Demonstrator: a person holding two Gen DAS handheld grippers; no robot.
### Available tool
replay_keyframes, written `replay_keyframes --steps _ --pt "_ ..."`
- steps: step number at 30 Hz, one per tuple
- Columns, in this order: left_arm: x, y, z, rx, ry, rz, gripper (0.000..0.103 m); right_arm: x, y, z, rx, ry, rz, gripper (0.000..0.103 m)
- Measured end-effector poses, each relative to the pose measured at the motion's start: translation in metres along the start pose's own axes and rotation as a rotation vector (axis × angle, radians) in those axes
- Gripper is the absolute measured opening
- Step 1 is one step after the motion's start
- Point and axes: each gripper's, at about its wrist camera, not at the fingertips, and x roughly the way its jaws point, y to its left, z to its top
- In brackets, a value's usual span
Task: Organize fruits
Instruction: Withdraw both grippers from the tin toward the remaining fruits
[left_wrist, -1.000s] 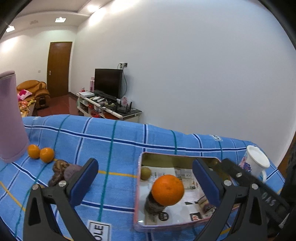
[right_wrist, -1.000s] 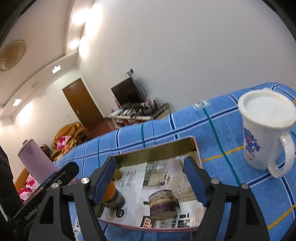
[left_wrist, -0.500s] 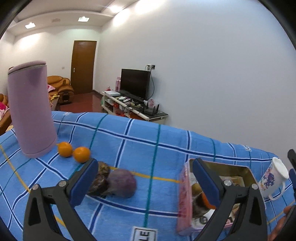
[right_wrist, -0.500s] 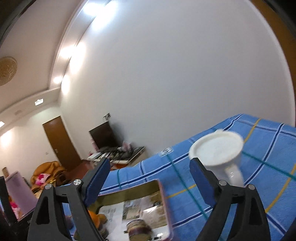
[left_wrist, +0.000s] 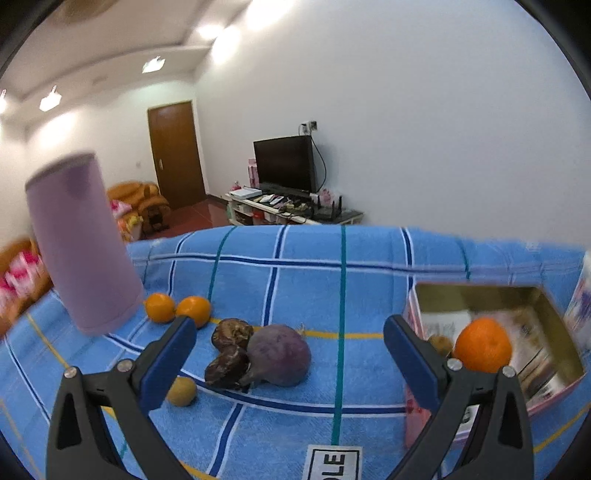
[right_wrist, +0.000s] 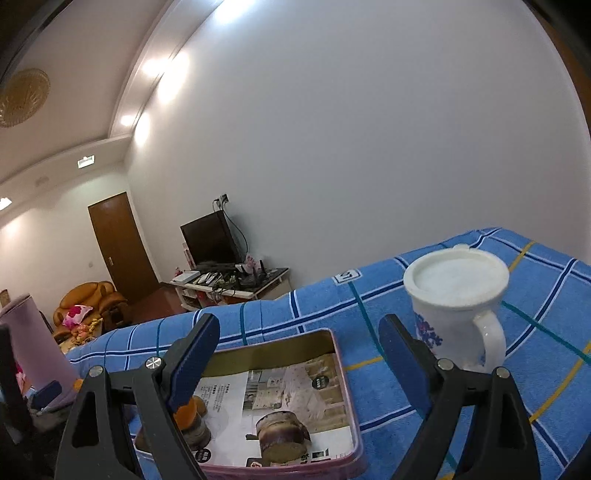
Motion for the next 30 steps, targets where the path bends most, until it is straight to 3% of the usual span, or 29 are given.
replay_keyframes --steps 3,5,12,17,23,30 --pt "0.003 -0.023 -0.001 0.115 0.001 0.048 0.103 -0.003 -0.006 0.002 0.01 -0.022 -0.022 0.089" --pt "0.001 -0.032 0.001 0.136 -0.019 0.05 0.103 -0.002 -0.011 0.003 0.032 -0.02 -0.026 0.089" --pt "-0.012 -0.051 0.003 0.199 -0.098 -0.043 0.103 -0.001 -0.014 0.003 0.058 -0.012 -0.035 0.089" --pt "-0.009 -0.026 0.008 0.097 -0.051 -0.07 0.103 -0.001 -0.021 0.004 0.067 -0.02 -0.038 0.089" --pt "-0.002 0.013 0.012 -0.012 -0.024 0.012 0.103 -0.002 -0.022 0.004 0.075 -0.017 -0.041 0.089" --pt "-0.002 0.036 0.005 -0.093 -0.012 0.012 0.103 0.0 -0.02 0.002 0.066 -0.012 -0.03 0.089"
